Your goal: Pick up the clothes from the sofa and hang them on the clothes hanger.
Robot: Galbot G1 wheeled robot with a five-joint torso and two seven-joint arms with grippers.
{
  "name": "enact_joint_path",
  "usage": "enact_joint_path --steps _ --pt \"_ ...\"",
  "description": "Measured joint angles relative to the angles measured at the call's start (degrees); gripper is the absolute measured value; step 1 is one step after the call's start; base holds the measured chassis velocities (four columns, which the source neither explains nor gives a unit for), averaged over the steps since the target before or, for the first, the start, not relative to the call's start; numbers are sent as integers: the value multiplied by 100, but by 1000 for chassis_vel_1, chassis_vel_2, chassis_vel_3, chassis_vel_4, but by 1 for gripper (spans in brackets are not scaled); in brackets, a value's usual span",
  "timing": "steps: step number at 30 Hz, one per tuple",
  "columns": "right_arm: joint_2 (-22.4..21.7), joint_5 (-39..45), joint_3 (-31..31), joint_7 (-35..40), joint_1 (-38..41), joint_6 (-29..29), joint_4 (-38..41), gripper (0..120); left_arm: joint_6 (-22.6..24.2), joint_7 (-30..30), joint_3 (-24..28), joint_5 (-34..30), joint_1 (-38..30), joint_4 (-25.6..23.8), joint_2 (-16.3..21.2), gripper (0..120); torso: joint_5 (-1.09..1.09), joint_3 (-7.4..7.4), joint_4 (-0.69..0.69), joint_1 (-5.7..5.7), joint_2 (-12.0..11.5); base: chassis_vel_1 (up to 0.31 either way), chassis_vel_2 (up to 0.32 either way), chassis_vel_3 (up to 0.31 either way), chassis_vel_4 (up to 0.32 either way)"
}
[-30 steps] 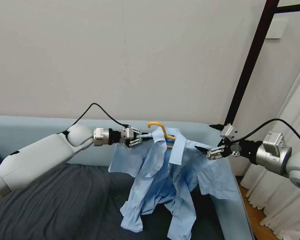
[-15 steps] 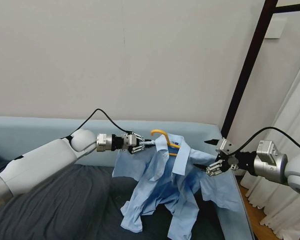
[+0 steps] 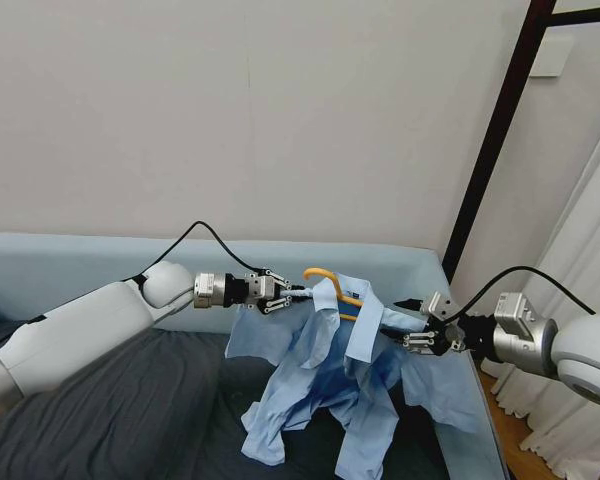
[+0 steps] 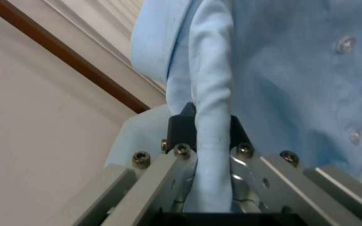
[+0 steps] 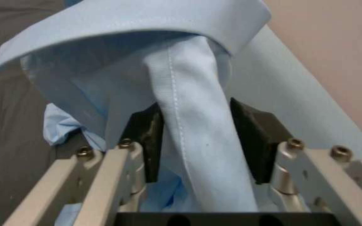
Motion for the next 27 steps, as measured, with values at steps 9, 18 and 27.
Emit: enact_joint_path --steps 9,18,27 --pt "38 -41 -29 -72 -11 55 -8 8 -23 -28 5 22 79 85 -36 1 0 0 1 0 0 0 0 0 0" --pt "59 -61 -38 -68 -72 165 -33 8 -40 -36 11 56 92 126 -56 1 0 0 0 0 0 0 0 0 0" --pt "90 -72 -24 -76 -90 290 -61 8 -34 -88 71 85 -21 55 89 23 0 0 0 0 0 0 0 0 0"
